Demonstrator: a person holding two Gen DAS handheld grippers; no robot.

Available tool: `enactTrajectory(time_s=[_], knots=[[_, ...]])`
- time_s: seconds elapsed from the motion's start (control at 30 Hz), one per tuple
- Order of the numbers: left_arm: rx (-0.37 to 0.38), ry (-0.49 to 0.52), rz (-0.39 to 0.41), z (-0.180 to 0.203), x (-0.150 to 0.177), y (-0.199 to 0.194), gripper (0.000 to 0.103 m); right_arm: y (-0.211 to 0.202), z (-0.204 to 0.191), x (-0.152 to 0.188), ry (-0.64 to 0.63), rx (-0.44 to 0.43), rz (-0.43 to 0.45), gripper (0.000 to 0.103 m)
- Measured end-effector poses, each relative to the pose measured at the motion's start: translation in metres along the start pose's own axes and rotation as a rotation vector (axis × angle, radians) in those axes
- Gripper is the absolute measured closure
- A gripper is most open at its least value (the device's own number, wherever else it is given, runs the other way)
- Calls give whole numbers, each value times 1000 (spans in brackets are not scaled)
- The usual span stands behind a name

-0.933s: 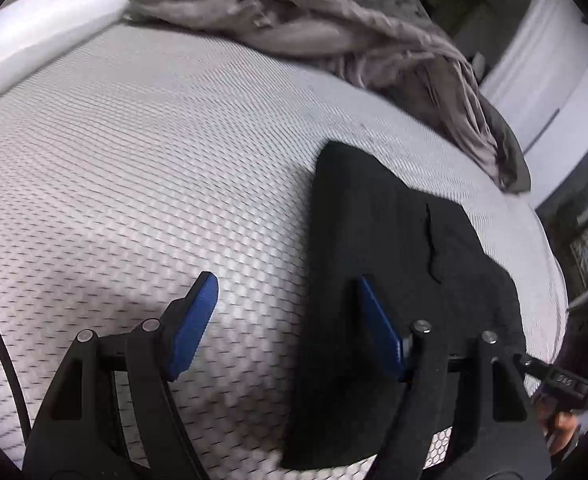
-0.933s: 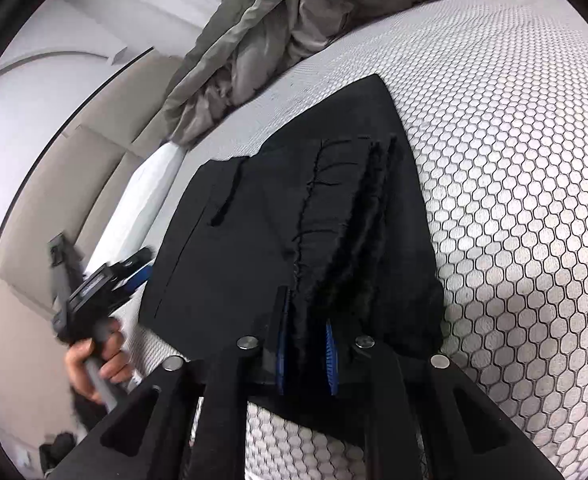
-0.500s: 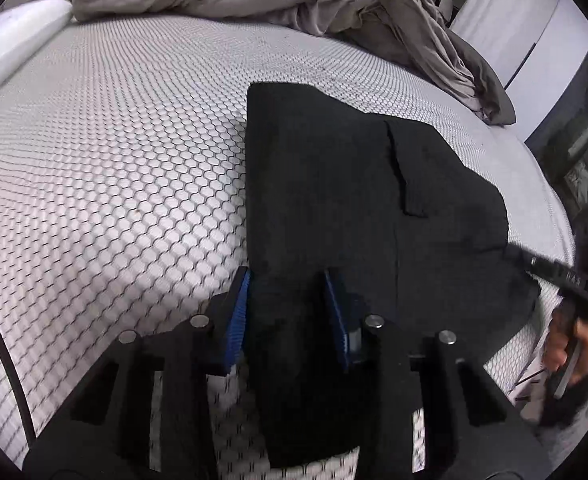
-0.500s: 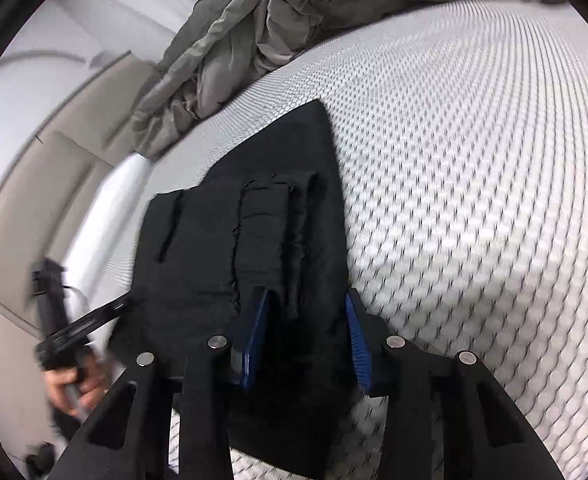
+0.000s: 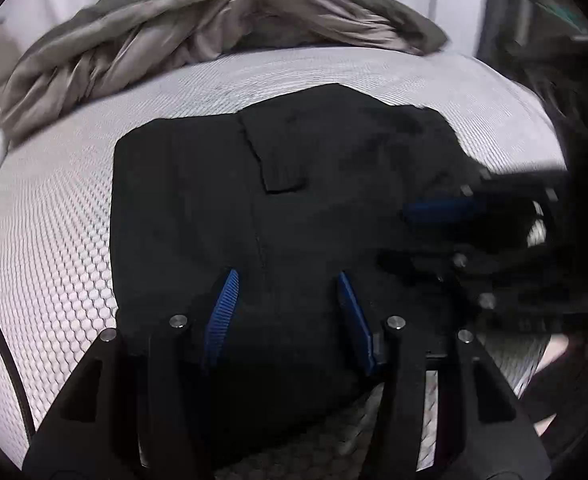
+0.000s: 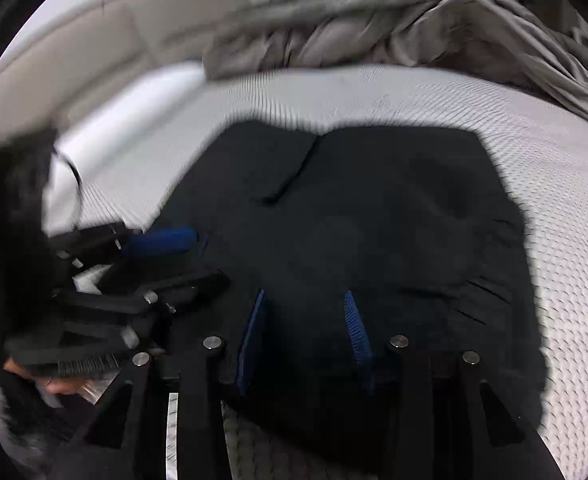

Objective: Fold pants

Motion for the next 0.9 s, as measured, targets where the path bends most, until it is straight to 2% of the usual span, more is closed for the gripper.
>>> enactTrajectory(time_s=[0.1,0.13,0.17,0.23,0.3,0.37,0.43,0.47,0.53,0.6,0.63,0.67,0.73,0.77,0.8,0.9], knots=[[23,-38,7,-17,9,-13,54,-2,2,5,-121,80,9,63],[26,-49,15,-24,14,-20,54,-10,14,7,-138,158,18,66],[27,-67,16,-31,19,-26,54,-17,25,10,-149,186,31,71],[10,-82,9,-37,19,-29,54,-31,40,15,-134,166,45,69],[-11,-100,26,-38,16,-40,54,-40,44,13,-120,187,59,66],[1,-103,71,-38,5,-54,54,-44,29,3,-98,158,104,66],[8,-98,58,-32,-7,-42,53,-42,6,1,-103,92,137,65],[3,-100,27,-31,-11,-28,53,-40,2,2,-94,81,140,64],[-2,-115,-18,-35,-11,-7,53,-8,-7,-7,-76,70,94,64],[23,-118,-6,-43,-5,-12,54,9,-6,-7,-104,82,43,64],[23,-111,-13,-46,-1,-16,54,8,-2,-8,-106,83,38,64],[20,-107,-16,-50,4,-22,53,1,9,-9,-91,125,29,64],[22,-120,-44,-55,9,-25,52,-13,31,-9,-77,210,32,71],[9,-141,-55,-57,6,-27,52,-17,39,-8,-49,176,23,71],[10,-165,-42,-59,0,-30,52,-22,43,-10,-19,134,22,69],[19,-180,40,-58,-29,-31,51,-28,29,-25,7,122,82,58]])
Point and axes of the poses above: each gripper's, at about its wrist camera, not at the fingertips, and y roughly the way its jaws point, z to its right, x to its underside, the point moved 4 cm from there along y, roughly the way its jaws point, and after that the axes turned 4 degrees about y, right-handed, at the moved point
